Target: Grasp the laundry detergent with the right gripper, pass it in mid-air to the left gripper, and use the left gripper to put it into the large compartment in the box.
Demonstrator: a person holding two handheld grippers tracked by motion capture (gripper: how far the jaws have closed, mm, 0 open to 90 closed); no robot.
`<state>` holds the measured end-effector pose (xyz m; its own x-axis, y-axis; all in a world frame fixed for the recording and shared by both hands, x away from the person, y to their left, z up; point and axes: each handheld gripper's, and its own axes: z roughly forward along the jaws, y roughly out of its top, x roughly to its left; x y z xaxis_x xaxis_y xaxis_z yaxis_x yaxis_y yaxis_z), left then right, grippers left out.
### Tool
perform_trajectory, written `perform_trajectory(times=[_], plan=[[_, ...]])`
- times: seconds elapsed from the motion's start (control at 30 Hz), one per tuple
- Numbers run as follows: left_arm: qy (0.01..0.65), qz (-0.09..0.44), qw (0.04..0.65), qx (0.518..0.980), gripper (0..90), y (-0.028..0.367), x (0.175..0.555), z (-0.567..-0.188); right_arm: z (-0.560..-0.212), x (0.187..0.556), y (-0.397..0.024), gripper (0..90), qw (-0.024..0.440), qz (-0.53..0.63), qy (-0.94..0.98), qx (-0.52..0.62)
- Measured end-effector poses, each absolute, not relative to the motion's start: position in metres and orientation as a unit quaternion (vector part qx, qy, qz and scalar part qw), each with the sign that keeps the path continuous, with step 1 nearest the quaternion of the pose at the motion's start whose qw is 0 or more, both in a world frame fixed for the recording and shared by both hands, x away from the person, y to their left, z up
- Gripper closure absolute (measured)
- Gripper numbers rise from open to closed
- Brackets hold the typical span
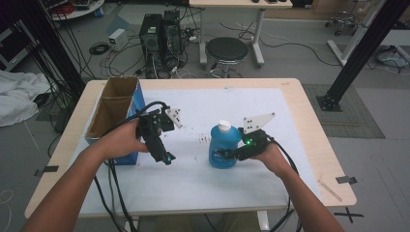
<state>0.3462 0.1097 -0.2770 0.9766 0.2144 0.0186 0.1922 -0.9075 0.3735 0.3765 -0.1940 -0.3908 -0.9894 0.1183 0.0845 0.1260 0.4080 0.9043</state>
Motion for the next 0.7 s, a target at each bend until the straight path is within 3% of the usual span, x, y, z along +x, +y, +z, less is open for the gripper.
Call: perform_trajectory(times=[0.7], plan=[[0.081, 0.04, 0.173, 0.981, 1.6, 0.082, 0.334, -0.242, -0.352, 0.354, -0.227, 44.4, -0.023, -0.555, -0.827, -0.081]])
